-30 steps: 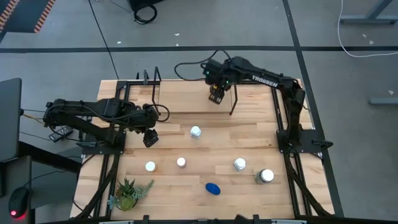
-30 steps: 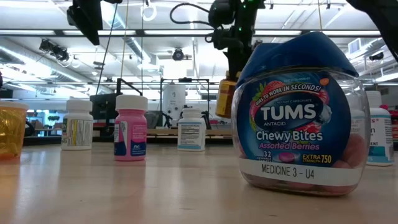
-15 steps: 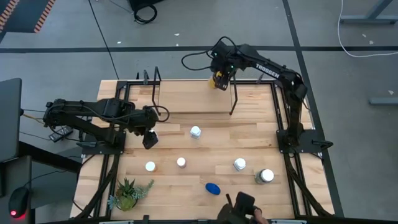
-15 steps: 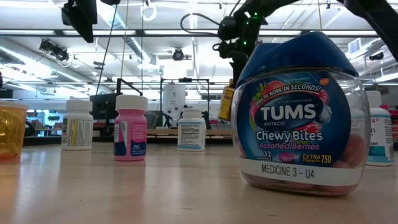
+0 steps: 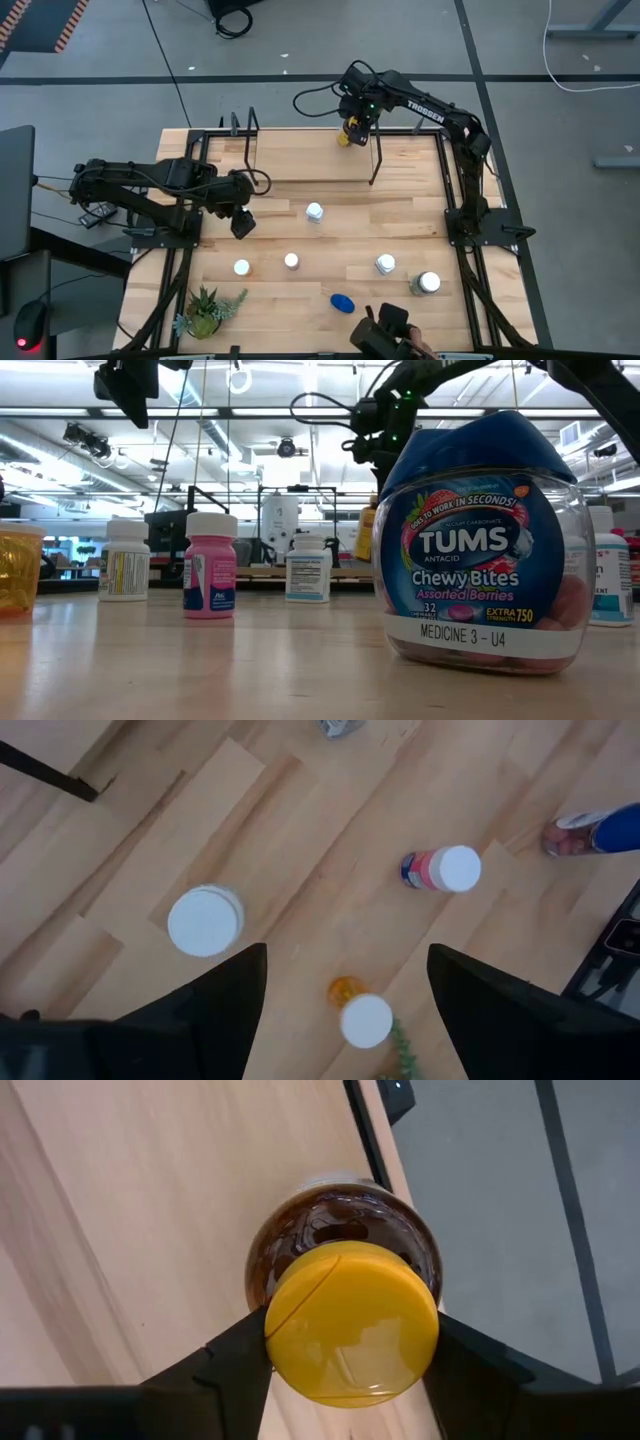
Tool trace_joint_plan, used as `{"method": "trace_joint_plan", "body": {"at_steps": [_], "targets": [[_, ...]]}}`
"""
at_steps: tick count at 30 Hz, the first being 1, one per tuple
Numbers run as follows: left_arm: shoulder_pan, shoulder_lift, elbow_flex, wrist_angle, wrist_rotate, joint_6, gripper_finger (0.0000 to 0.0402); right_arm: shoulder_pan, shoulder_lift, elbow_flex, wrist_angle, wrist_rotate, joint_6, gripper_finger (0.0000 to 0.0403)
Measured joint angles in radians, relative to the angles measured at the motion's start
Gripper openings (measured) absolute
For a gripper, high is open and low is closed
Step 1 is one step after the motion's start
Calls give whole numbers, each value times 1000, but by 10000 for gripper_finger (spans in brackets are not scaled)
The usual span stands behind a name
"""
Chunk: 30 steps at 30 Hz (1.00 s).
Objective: Pick and place medicine bottles onto shelf by color
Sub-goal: Put the brown yellow pill bottle on the shelf
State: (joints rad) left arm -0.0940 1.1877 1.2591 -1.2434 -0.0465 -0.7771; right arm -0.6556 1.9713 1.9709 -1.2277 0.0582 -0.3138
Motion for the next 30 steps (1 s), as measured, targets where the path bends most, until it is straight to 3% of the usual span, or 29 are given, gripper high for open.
{"method": "trace_joint_plan", "body": {"at_steps": [11,30], "targets": [[0,0,0,2,0,-5,282,-24,0,0,-20,1,19,242],[0,0,0,2,0,4,282,-23,0,1,-15,7,115,290]]}}
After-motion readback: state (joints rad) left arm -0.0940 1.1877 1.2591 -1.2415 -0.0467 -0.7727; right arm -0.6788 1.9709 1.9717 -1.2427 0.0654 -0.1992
